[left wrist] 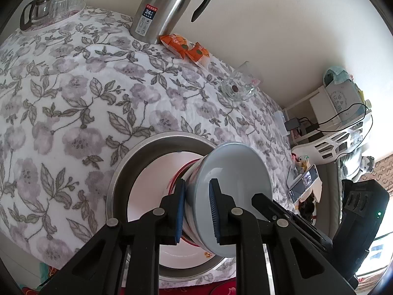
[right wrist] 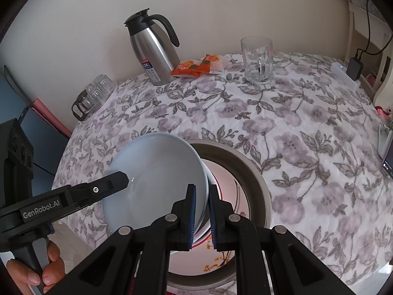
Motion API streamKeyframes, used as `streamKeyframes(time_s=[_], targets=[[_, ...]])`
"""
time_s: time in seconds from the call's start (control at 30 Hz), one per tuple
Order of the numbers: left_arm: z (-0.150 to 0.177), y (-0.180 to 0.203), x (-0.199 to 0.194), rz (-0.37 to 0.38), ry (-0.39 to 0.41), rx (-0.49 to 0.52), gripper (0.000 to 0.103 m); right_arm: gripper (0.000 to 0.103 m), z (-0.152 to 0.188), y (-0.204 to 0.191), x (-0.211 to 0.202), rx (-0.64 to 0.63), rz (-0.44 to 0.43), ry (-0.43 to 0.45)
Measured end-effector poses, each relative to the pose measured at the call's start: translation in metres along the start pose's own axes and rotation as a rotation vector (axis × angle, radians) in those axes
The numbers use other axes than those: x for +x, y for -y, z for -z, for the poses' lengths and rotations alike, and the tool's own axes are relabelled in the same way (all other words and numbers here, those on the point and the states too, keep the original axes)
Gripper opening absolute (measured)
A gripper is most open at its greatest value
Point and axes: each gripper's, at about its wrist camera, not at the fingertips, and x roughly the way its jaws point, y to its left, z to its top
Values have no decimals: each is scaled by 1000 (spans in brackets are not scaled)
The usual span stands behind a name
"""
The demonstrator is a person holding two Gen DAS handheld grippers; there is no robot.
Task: Organize plates and bowls
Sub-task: 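Lower the white round bowl with both grippers onto the stacked bowls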
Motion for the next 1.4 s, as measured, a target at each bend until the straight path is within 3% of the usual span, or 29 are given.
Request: streamKeyframes(time_s=[0.47, 1.13, 1.4], targets=[[1, 7, -9, -21, 42, 39, 19, 13, -3, 1, -9, -14, 47, 41], [2, 5, -14, 21, 55, 38, 19, 12, 0, 1, 2, -30, 33, 5], [3, 11, -22, -22, 102, 88, 21, 12, -1, 2, -7, -24, 65, 31]])
